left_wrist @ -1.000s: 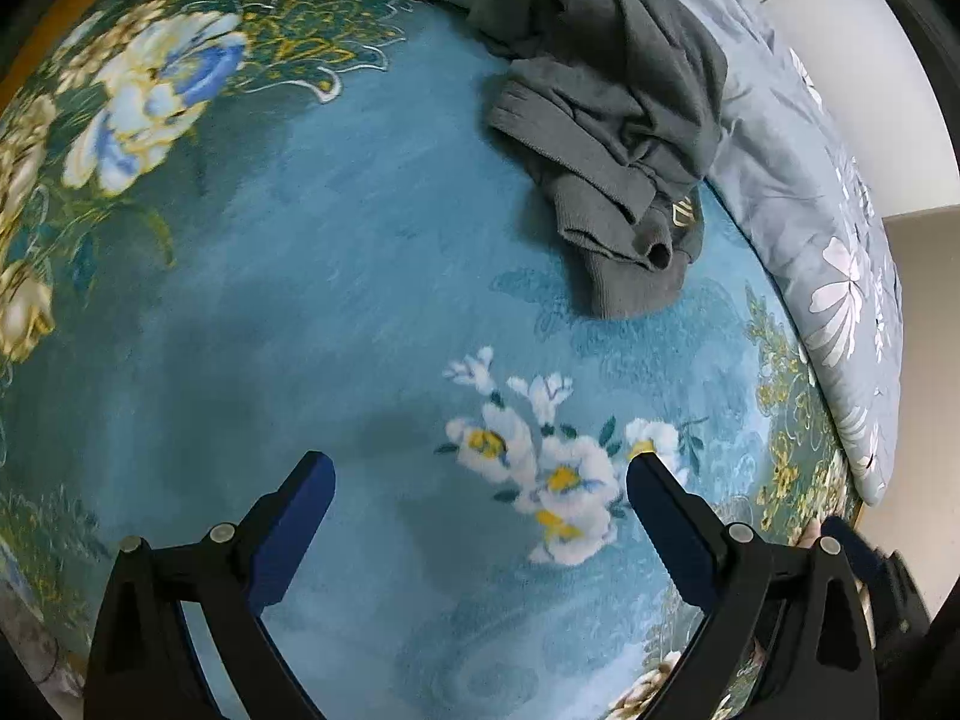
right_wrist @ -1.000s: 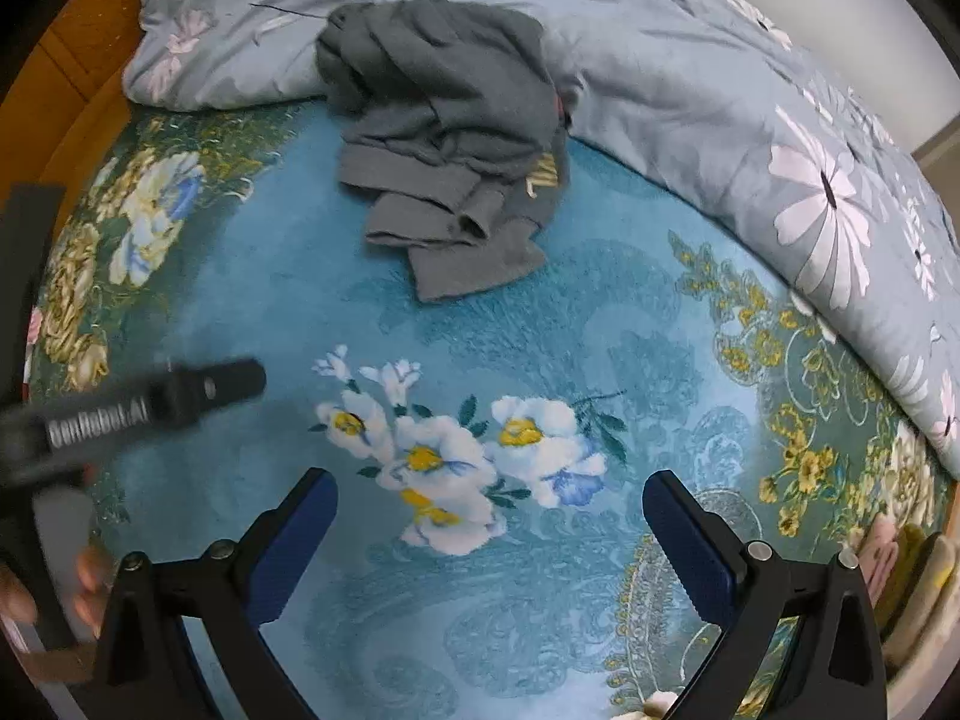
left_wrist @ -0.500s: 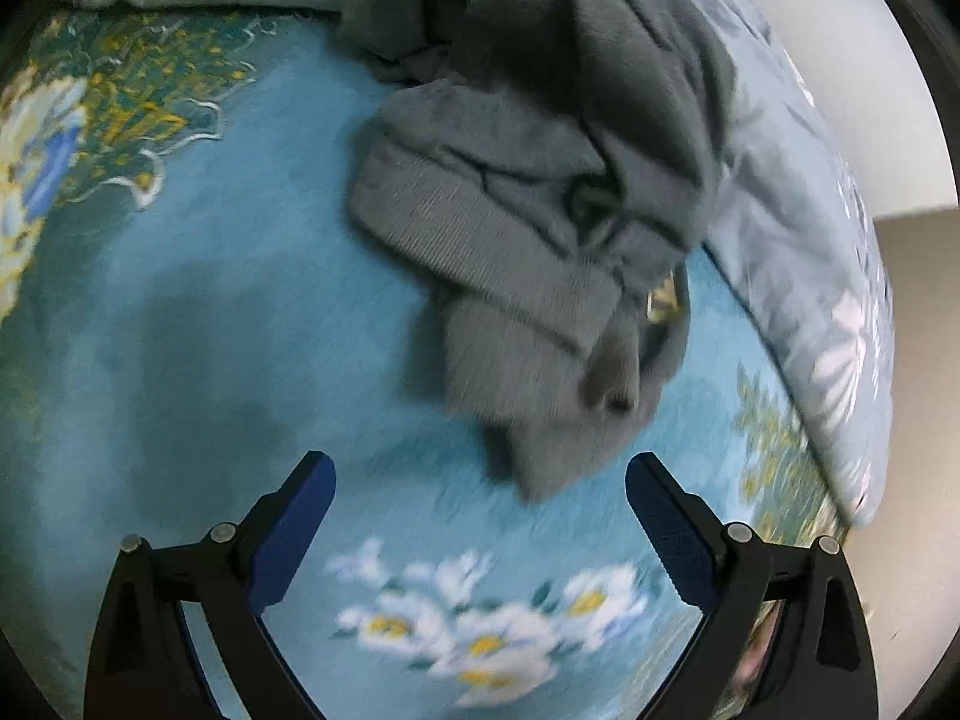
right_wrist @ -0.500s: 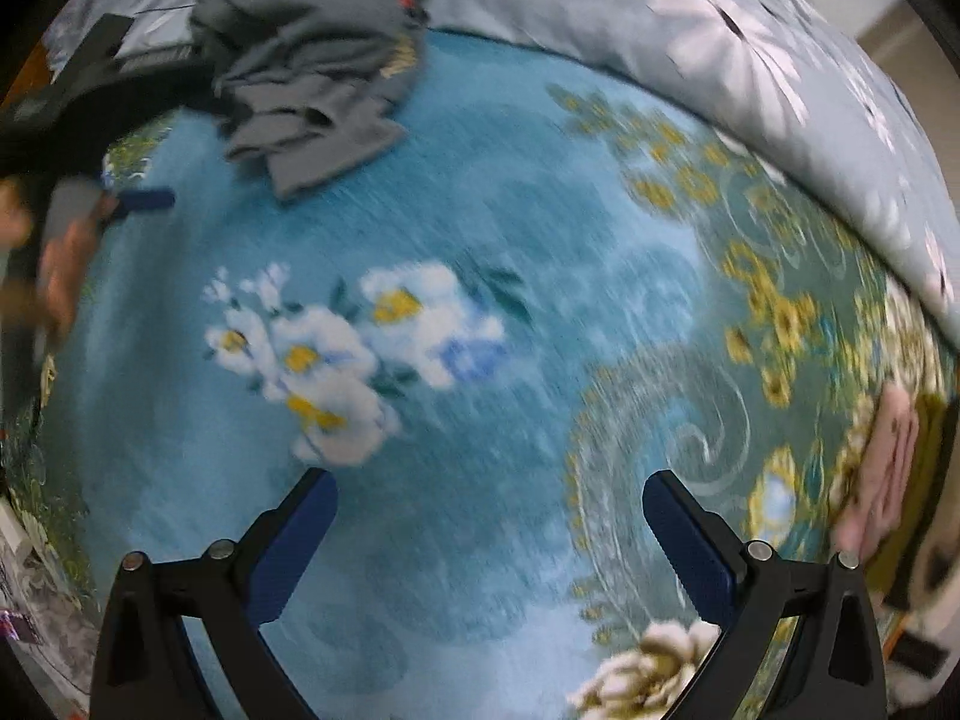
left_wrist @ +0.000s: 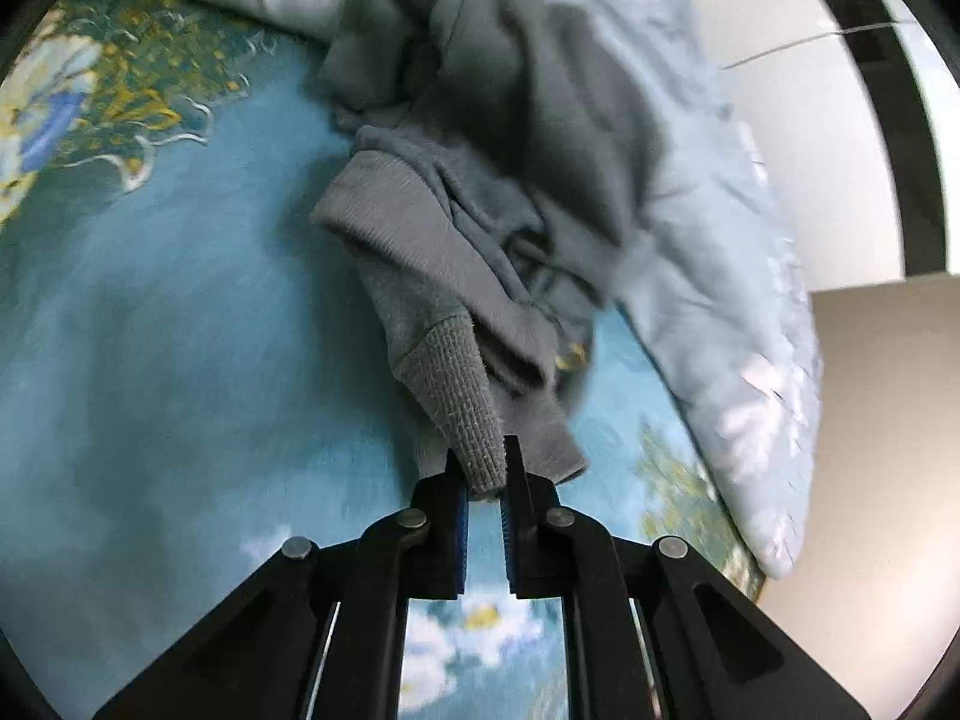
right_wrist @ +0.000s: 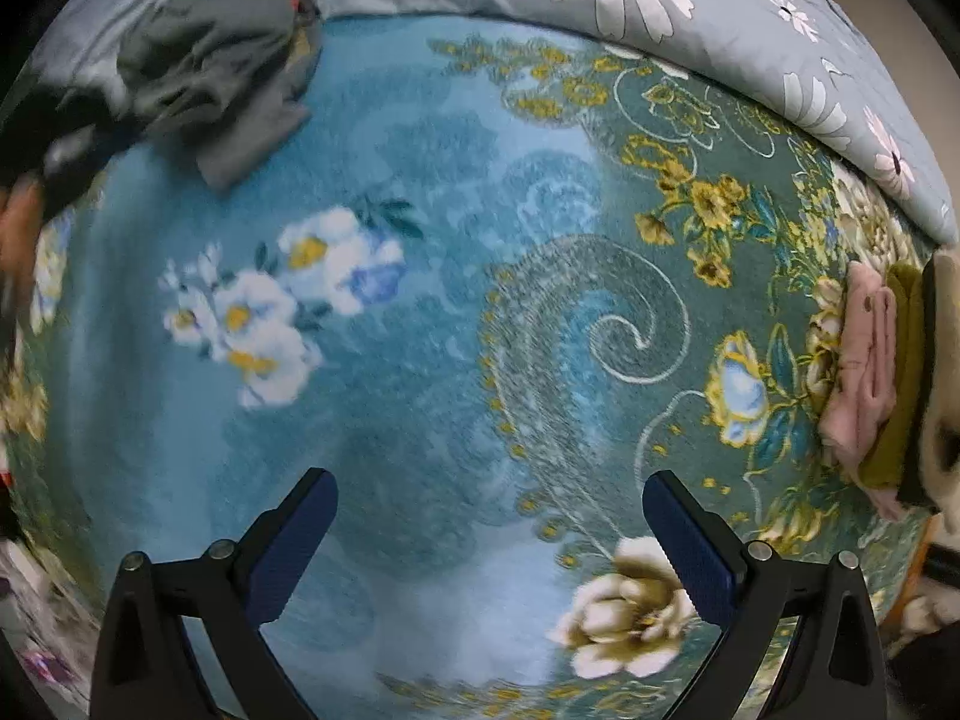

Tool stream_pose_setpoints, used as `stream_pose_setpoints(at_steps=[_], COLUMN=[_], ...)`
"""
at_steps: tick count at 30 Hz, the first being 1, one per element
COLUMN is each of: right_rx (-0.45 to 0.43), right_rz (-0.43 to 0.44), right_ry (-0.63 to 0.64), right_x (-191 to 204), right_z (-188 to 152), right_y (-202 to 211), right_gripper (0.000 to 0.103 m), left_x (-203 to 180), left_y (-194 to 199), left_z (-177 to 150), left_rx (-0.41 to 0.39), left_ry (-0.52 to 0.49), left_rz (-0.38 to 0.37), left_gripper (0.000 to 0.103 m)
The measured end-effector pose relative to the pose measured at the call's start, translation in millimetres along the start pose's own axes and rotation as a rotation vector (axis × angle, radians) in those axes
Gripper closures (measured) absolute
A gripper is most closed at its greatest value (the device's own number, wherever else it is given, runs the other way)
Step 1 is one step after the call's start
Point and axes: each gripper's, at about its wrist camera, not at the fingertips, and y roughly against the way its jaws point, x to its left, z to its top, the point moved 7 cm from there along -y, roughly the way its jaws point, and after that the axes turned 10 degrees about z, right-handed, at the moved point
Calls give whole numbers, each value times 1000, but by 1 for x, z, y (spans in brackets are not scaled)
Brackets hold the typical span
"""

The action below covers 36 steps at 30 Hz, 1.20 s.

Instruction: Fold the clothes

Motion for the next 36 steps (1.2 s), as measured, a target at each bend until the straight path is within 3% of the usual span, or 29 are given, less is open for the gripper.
stream_pose_setpoints(at_steps=[3, 6, 12, 16, 23, 31, 34, 36], right_rx=[-15, -16, -15, -45, -117, -154, -162, -164], right_rz=[50, 69, 68, 78, 63, 23, 18, 17], right_ry=[-11, 9, 31, -14, -125, -327, -367, -388], right_x=[14, 28, 28, 12, -37, -120, -136, -144], right_z=[3, 1, -14, -24, -53, -112, -131, -143], right_y=[6, 13, 31, 55, 98, 126, 130, 129], right_gripper=[0, 0, 0, 0, 0, 0, 0, 0], left_x=[17, 29, 44, 42, -43, -110, -86, -69], left_y=[37, 67, 81, 102, 139, 125, 113, 113], left_z=[-31, -85, -171, -219, -285, -363, -355, -344], left_rx=[-12, 0, 64, 118, 102, 206, 264, 292], left_ry=[-27, -51, -115, -197, -525, -716, -568, -449], left_rz=[5, 34, 105, 81, 2, -2, 32, 26], left_gripper=[94, 94, 96, 96, 97, 95, 91, 80])
